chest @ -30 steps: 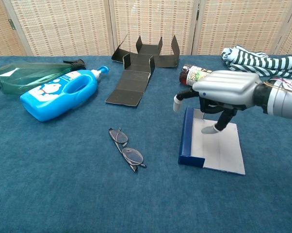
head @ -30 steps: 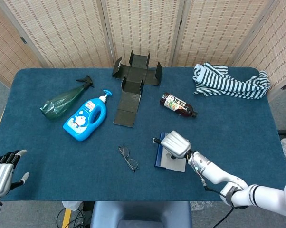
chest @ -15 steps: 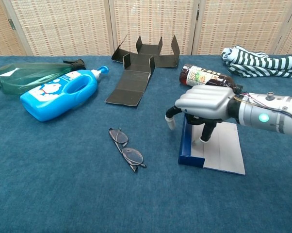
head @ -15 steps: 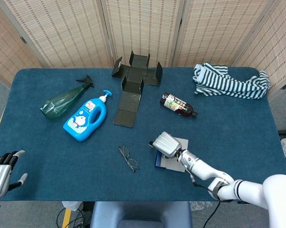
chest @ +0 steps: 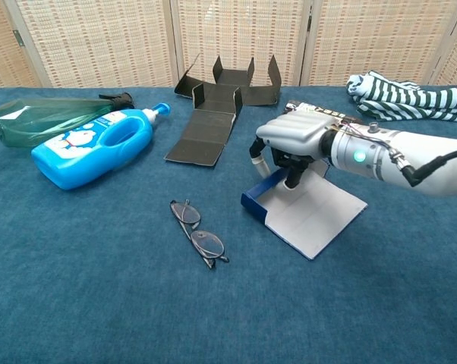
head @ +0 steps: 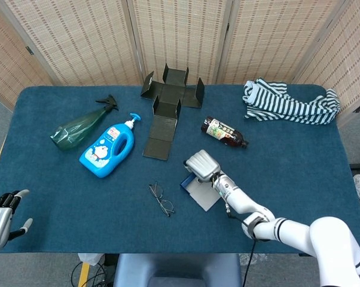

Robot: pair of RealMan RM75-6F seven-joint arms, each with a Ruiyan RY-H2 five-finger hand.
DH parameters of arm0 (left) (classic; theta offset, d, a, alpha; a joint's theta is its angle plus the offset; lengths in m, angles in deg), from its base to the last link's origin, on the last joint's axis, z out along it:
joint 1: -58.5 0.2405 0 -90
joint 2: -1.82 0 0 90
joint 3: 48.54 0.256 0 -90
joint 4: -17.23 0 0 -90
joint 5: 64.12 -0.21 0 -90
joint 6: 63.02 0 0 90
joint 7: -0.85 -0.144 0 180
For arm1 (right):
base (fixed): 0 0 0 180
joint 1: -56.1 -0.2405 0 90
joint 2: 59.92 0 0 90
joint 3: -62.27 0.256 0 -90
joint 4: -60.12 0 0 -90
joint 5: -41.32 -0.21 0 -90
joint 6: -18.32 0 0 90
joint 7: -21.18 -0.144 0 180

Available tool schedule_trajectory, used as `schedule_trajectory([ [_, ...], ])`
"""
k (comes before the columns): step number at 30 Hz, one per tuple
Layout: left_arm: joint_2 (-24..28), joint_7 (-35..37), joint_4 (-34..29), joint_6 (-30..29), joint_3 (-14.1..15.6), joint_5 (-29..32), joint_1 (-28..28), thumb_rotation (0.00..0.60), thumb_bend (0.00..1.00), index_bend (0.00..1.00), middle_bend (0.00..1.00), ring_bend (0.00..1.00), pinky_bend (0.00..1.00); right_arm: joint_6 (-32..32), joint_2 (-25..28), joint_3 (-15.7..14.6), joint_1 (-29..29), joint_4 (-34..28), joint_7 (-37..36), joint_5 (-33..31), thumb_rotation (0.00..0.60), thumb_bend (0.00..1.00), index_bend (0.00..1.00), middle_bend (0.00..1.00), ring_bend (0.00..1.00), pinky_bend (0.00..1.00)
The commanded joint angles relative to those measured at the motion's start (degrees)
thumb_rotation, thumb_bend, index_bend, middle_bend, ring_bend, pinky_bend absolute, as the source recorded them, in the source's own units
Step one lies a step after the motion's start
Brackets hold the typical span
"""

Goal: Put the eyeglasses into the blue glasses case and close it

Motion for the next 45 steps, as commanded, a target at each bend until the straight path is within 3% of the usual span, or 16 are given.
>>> schedule_trajectory([
  [1, 0.1, 0.2, 0.2, 0.0, 0.0, 0.1, 0.0, 0.600, 0.30, 0.23, 0.26, 0.23, 0.30, 1.7, -1.2, 2.0, -1.2, 0.7, 5.3, -6.0, 0.600, 0.20, 0.42, 1.00, 1.00, 0.90],
  [4, 0.1, 0.4, 0.4, -0.2, -0.1, 0.2, 0.2, 0.600, 0.30, 0.23, 0.26, 0.23, 0.30, 1.1, 0.2, 2.5, -1.1, -3.0, 8.3, -9.4, 0.600, 0.16, 0.24, 0.99, 1.00, 0.90],
  [9, 0.1, 0.6, 0.5, -0.1, 0.0, 0.1, 0.2, 0.600, 0.30, 0.23, 0.26, 0.23, 0.30, -2.2, 3.4, 1.7, -0.1, -9.6, 8.9, -8.2, 0.600, 0.16, 0.11, 0.98, 1.00, 0.90],
  [16, 0.0, 0.7, 0.4, -0.5, 0.0, -0.6, 0.2, 0.600, 0.30, 0.23, 0.26, 0.23, 0.30, -7.6, 5.3, -1.6, 0.6, -14.7, 2.5, 3.6, 0.600, 0.16, 0.11, 0.98, 1.00, 0.90],
  [19, 0.1, 0.8, 0.3, -0.8, 0.1, -0.6, 0.4, 0.600, 0.30, 0.23, 0.26, 0.23, 0.30, -8.7, 4.1, -3.3, 0.1, -13.2, -0.1, 7.7, 0.600, 0.16, 0.11, 0.99, 1.00, 0.90],
  [30, 1.2, 1.4, 0.0, -2.2, 0.4, -0.2, 1.9, 0.600, 0.30, 0.23, 0.26, 0.23, 0.30, -7.9, -1.8, -6.6, -2.2, -5.3, -3.4, 13.1, 0.600, 0.18, 0.15, 0.99, 1.00, 0.90],
  [35, 1.5, 1.4, -0.3, -2.6, 0.4, -0.3, 2.2, 0.600, 0.30, 0.23, 0.26, 0.23, 0.30, -7.9, -1.9, -7.3, -3.8, -4.7, -5.5, 16.0, 0.600, 0.30, 0.15, 0.99, 1.00, 0.90],
  [38, 1.5, 1.3, -0.4, -2.6, 0.4, -0.2, 2.3, 0.600, 0.30, 0.23, 0.26, 0.23, 0.30, -5.9, -0.9, -7.6, -5.1, -5.9, -5.4, 16.5, 0.600, 0.50, 0.15, 0.99, 1.00, 0.90],
  [40, 1.6, 1.3, -0.6, -2.7, 0.4, -0.3, 2.4, 0.600, 0.30, 0.23, 0.26, 0.23, 0.30, -4.3, -0.1, -7.4, -5.8, -7.4, -4.6, 16.0, 0.600, 0.71, 0.15, 0.99, 1.00, 0.90],
  [42, 1.8, 1.3, -0.8, -2.9, 0.4, -0.4, 2.5, 0.600, 0.30, 0.23, 0.26, 0.23, 0.30, -2.6, 0.5, -6.9, -6.4, -9.3, -3.4, 14.9, 0.600, 0.82, 0.15, 0.98, 1.00, 0.90],
  [45, 1.9, 1.2, -0.9, -3.2, 0.4, -0.4, 2.7, 0.600, 0.30, 0.23, 0.26, 0.23, 0.30, -0.3, 0.7, -6.4, -7.3, -10.7, -1.5, 13.3, 0.600, 0.88, 0.15, 0.98, 1.00, 0.90],
])
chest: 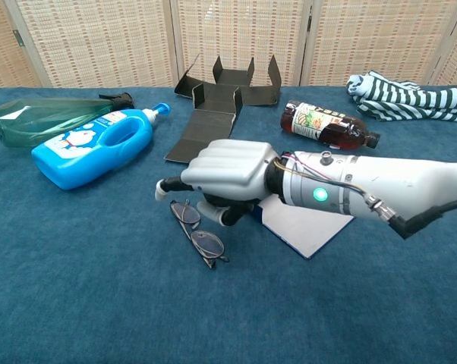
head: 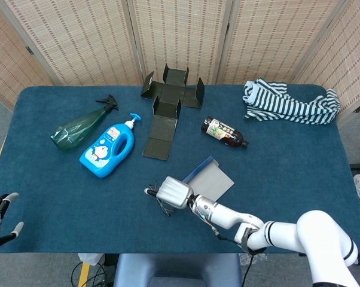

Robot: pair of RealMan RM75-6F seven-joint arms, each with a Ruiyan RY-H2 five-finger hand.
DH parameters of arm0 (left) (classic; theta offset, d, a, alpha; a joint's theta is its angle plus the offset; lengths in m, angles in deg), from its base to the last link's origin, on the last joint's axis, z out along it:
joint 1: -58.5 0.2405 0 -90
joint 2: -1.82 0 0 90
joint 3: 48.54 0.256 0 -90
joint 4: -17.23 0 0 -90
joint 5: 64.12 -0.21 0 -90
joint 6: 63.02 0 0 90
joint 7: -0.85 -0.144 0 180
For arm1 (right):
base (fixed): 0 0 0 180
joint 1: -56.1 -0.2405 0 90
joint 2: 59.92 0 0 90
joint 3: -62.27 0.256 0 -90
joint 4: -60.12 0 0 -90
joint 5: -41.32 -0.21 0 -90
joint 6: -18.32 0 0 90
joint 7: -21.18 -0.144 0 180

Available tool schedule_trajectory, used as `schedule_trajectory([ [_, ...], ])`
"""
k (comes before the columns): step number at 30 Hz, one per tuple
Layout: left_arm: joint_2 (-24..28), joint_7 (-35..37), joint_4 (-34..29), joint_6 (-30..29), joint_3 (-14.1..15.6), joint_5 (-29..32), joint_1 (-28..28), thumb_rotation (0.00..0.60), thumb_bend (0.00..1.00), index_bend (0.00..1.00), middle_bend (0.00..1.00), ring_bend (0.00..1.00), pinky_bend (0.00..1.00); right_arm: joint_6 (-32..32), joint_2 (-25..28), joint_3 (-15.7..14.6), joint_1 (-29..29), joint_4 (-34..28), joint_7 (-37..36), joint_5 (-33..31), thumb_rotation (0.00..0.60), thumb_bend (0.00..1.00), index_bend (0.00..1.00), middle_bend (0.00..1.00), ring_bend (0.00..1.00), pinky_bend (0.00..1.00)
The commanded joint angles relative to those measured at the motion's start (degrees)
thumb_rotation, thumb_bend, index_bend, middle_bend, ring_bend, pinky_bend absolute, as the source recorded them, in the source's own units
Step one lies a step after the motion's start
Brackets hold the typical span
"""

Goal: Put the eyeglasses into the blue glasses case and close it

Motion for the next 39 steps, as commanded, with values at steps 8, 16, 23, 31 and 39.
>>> schedule_trajectory([
  [8, 0.3, 0.5, 0.1, -0.6, 0.1, 0.0, 0.7, 0.600, 0.30, 0.23, 0.26, 0.23, 0.30, 6.4, -0.1, 2.4, -2.5, -2.5, 7.9, -7.6, 0.600, 0.92, 0.15, 0.99, 1.00, 0.90],
  [16, 0.1, 1.0, 0.5, -0.5, 0.0, -0.3, 0.6, 0.600, 0.30, 0.23, 0.26, 0.23, 0.30, 8.6, 2.5, 1.9, -2.3, -4.5, 14.0, -14.7, 0.600, 0.92, 0.19, 0.99, 1.00, 0.90],
  [23, 0.0, 1.2, 0.5, -0.2, 0.0, -0.9, 0.3, 0.600, 0.30, 0.23, 0.26, 0.23, 0.30, 7.2, 7.0, 0.3, -0.8, -9.5, 16.8, -18.6, 0.600, 0.92, 0.20, 0.99, 1.00, 0.90],
  [31, -0.2, 1.3, 0.5, -0.1, 0.0, -1.3, 0.2, 0.600, 0.30, 0.23, 0.26, 0.23, 0.30, 1.3, 9.0, -0.7, 1.8, -13.1, 14.5, -15.2, 0.600, 0.52, 0.25, 1.00, 1.00, 0.90],
  [39, -0.1, 1.1, 0.3, -0.4, 0.0, -1.4, 0.4, 0.600, 0.30, 0.23, 0.26, 0.23, 0.30, -3.0, 2.7, -0.3, 2.8, -7.9, 11.5, -11.1, 0.600, 0.17, 0.35, 1.00, 1.00, 0.90],
])
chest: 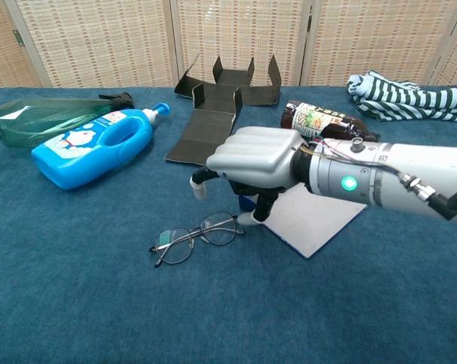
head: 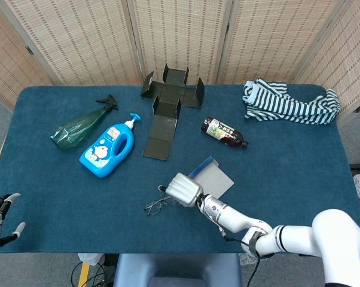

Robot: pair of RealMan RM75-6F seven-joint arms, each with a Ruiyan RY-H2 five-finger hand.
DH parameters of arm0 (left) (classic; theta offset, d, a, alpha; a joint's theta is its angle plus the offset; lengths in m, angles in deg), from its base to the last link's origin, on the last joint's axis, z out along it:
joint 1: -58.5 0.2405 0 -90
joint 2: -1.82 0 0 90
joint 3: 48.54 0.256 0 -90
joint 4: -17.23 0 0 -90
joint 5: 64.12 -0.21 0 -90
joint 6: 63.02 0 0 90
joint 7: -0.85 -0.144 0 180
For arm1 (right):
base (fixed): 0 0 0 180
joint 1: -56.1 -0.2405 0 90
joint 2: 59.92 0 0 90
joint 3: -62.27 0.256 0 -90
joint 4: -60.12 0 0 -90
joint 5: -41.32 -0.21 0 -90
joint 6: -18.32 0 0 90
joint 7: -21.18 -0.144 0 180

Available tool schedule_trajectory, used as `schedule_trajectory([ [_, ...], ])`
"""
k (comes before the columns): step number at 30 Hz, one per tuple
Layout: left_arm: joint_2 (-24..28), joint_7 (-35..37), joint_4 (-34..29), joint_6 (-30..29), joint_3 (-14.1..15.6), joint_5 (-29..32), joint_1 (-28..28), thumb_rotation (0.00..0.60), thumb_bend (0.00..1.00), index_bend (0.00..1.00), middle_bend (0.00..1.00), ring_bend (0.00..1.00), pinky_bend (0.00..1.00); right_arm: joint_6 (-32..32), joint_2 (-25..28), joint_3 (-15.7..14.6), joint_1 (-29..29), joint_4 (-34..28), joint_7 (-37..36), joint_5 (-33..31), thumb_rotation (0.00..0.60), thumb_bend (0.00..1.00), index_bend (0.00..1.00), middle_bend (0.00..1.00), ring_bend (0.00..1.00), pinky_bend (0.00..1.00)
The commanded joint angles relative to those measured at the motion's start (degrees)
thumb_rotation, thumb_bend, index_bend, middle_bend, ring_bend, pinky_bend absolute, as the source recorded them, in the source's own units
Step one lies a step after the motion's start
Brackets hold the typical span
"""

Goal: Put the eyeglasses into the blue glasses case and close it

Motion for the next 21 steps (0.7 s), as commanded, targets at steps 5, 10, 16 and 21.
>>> schedule_trajectory([
  [5, 0.1, 0.3, 0.1, -0.3, 0.2, 0.1, 0.4, 0.600, 0.30, 0.23, 0.26, 0.23, 0.30, 0.9, -4.7, 1.3, -0.6, 3.6, -0.3, -0.8, 0.600, 0.17, 0.40, 1.00, 1.00, 0.90],
  [10, 0.2, 0.7, 0.4, -0.5, 0.2, 0.2, 0.7, 0.600, 0.30, 0.23, 0.26, 0.23, 0.30, 1.9, -6.3, 2.0, -1.2, 4.7, -0.6, -1.8, 0.600, 0.20, 0.43, 1.00, 1.00, 0.90],
  [16, 0.0, 1.1, 0.6, -0.6, 0.2, 0.1, 0.8, 0.600, 0.30, 0.23, 0.26, 0.23, 0.30, 2.9, -7.9, 2.7, -1.6, 5.9, 0.1, -3.5, 0.600, 0.21, 0.44, 1.00, 1.00, 0.90],
  [21, 0.1, 1.3, 0.9, -0.7, 0.2, 0.1, 0.9, 0.600, 0.30, 0.23, 0.26, 0.23, 0.30, 3.2, -9.0, 3.1, -1.9, 6.8, 0.6, -4.5, 0.600, 0.24, 0.44, 1.00, 1.00, 0.90],
])
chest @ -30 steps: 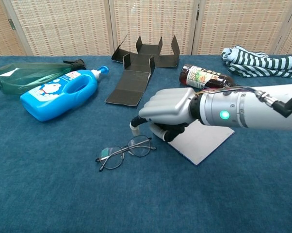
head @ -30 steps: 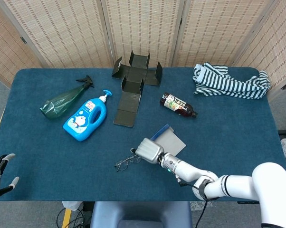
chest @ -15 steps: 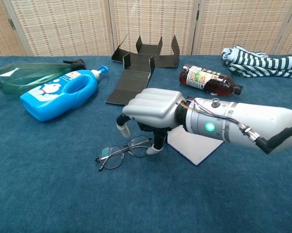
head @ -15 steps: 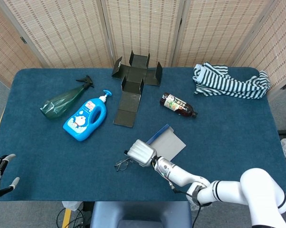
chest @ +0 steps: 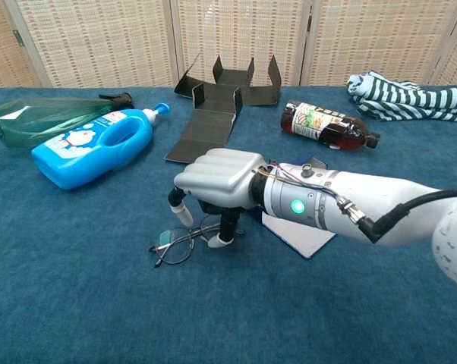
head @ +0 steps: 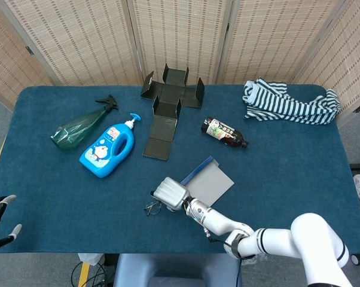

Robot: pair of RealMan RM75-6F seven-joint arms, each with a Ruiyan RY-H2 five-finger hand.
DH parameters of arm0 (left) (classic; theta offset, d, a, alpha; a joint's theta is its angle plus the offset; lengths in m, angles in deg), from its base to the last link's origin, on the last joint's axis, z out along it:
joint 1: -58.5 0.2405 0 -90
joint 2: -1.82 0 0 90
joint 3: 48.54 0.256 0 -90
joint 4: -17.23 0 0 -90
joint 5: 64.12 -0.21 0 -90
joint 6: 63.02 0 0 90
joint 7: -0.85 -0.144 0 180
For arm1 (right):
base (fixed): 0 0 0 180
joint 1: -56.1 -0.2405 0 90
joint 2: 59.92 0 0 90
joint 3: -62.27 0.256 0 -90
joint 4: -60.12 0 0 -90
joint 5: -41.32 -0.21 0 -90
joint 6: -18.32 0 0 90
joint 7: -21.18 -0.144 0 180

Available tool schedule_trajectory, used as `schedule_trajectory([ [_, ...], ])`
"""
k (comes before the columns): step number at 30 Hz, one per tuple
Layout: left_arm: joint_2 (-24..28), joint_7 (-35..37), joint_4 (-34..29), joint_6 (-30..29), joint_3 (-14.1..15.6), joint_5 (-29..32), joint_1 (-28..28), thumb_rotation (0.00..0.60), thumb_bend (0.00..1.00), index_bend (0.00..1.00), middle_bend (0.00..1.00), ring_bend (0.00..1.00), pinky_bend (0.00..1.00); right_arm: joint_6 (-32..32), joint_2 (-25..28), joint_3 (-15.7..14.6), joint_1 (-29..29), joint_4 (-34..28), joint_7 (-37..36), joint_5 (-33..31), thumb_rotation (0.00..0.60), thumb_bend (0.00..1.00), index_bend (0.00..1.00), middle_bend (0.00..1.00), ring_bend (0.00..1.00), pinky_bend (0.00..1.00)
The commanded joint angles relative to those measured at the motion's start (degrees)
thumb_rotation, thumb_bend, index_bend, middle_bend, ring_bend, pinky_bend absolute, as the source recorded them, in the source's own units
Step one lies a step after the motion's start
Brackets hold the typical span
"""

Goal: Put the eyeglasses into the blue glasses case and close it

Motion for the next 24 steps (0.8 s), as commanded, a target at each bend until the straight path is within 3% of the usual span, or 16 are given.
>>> schedule_trajectory([
  [1, 0.0, 0.1, 0.1, -0.1, 0.0, -0.1, 0.1, 0.600, 0.30, 0.23, 0.26, 0.23, 0.30, 0.2, -0.5, 0.1, -0.2, 0.5, 0.5, -0.5, 0.600, 0.24, 0.44, 1.00, 1.00, 0.90],
  [24, 0.0, 0.6, 0.3, -0.8, -0.1, -0.6, 0.5, 0.600, 0.30, 0.23, 0.26, 0.23, 0.30, -0.5, -1.0, -0.8, -0.1, 1.3, -0.7, 1.2, 0.600, 0.41, 0.60, 1.00, 1.00, 0.90],
])
